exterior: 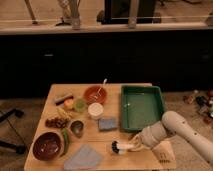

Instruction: Place brush in table surface

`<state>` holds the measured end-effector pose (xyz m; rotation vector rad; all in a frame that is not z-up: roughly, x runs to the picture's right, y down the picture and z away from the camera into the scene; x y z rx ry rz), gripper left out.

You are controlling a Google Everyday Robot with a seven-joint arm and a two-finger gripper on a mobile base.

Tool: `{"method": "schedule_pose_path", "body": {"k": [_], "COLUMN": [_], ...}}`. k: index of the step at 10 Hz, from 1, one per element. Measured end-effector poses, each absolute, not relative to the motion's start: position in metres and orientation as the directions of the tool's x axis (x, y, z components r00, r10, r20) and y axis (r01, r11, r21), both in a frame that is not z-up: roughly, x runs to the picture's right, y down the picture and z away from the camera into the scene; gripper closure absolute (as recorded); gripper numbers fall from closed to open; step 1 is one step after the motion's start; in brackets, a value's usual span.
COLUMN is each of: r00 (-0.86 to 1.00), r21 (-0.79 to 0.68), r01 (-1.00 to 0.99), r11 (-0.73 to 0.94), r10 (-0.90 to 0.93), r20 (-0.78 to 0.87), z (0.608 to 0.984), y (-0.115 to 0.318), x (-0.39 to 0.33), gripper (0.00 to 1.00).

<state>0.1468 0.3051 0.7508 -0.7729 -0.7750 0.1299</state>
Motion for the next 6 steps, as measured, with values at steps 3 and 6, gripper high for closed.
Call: {"method": "schedule_pose_path", "body": {"k": [3,6], "r00": [0.715,0.706], "r21": [-0.666,-0.656], "r01": [0.17,0.169], "r11": [0.726,0.735], "r10": [0.374,0.375], "r20": [0.591,0.602], "z": [0.7496,0.7493], "y": [0.3035,0.3019], "x": [0.1482,0.1509], "gripper": [0.2,0.2]}}
